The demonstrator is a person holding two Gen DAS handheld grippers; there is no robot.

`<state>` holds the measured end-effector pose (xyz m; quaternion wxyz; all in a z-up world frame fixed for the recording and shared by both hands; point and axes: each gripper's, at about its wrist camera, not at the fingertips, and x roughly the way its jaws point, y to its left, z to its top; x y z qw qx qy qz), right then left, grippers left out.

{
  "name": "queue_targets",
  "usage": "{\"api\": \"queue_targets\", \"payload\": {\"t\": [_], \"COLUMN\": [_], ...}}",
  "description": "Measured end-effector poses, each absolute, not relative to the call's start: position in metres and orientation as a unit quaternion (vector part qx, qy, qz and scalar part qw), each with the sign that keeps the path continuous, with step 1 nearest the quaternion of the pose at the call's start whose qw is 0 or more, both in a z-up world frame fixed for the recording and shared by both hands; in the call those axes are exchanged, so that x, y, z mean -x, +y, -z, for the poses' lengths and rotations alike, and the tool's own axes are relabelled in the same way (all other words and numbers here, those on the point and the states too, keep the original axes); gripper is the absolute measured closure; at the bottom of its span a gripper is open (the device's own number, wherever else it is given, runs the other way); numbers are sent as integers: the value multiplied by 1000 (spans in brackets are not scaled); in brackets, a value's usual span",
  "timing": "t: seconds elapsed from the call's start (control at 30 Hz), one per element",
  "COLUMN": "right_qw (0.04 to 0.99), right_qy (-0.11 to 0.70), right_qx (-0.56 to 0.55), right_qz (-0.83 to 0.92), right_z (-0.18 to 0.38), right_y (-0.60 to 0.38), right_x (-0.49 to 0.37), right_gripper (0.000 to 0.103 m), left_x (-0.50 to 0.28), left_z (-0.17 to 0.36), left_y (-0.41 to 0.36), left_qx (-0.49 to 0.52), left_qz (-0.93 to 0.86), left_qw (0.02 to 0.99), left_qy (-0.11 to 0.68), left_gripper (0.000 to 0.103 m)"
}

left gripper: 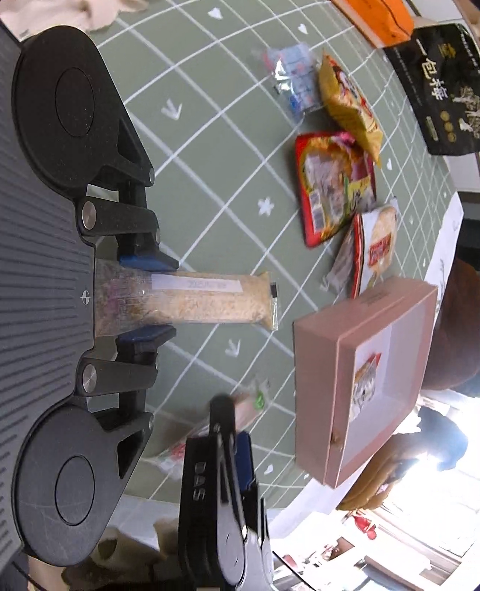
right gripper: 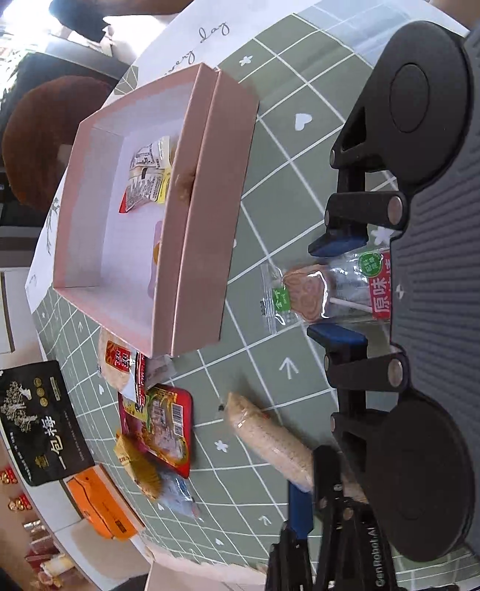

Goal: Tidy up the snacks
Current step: 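Lift both held snacks and carry them toward the pink box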

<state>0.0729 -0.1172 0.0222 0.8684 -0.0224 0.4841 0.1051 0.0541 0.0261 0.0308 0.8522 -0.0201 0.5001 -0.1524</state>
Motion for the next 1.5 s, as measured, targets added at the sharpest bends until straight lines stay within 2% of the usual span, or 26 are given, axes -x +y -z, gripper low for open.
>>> {"api": "queue_targets", "payload": {"t": [0.2, 0.27, 0.37, 0.63, 0.7, 0.77, 0.83, 1.23, 1.4, 1.47, 1.5], "right_qw": [876, 875, 880, 883, 882, 881, 878, 873, 878, 884, 888], "right_qy": [473, 475, 467, 462, 462, 462, 466, 481, 471, 458, 448], "right_qx": [46, 39, 37, 34, 38, 43, 46, 26, -6, -23, -33], "right_qz": [-89, -85, -81, -79, -86, -94, -97, -74, -82, -91, -99], "right_z": [-18, -17, -13, -12, -14, -17, -19, -23, -43, -60, -73], "right_y": [-116, -120, -128, -133, -132, -131, -132, -151, -166, -172, -176], "right_x": [-75, -72, -64, -56, -54, -49, -47, -25, -22, -21, -21], "right_gripper": [45, 35, 26, 23, 28, 47, 54, 64, 69, 74, 81], "left_x": [-67, -73, -77, -66, -62, -58, -55, -32, -22, -23, -25], "left_z": [-30, -30, -28, -27, -27, -28, -29, -30, -51, -72, -86], "left_y": [7, 3, -1, -5, -7, -7, -6, -21, -25, -21, -18], "left_qx": [2, -9, -19, -8, -12, -7, 7, 35, 58, 76, 89], "left_qz": [123, 122, 125, 109, 110, 113, 115, 139, 149, 153, 156], "left_qw": [864, 864, 866, 873, 871, 871, 869, 871, 882, 892, 898], "left_qy": [488, 488, 484, 476, 478, 479, 481, 470, 444, 419, 402], "left_gripper": [66, 65, 65, 65, 65, 65, 64, 69, 69, 70, 70]}}
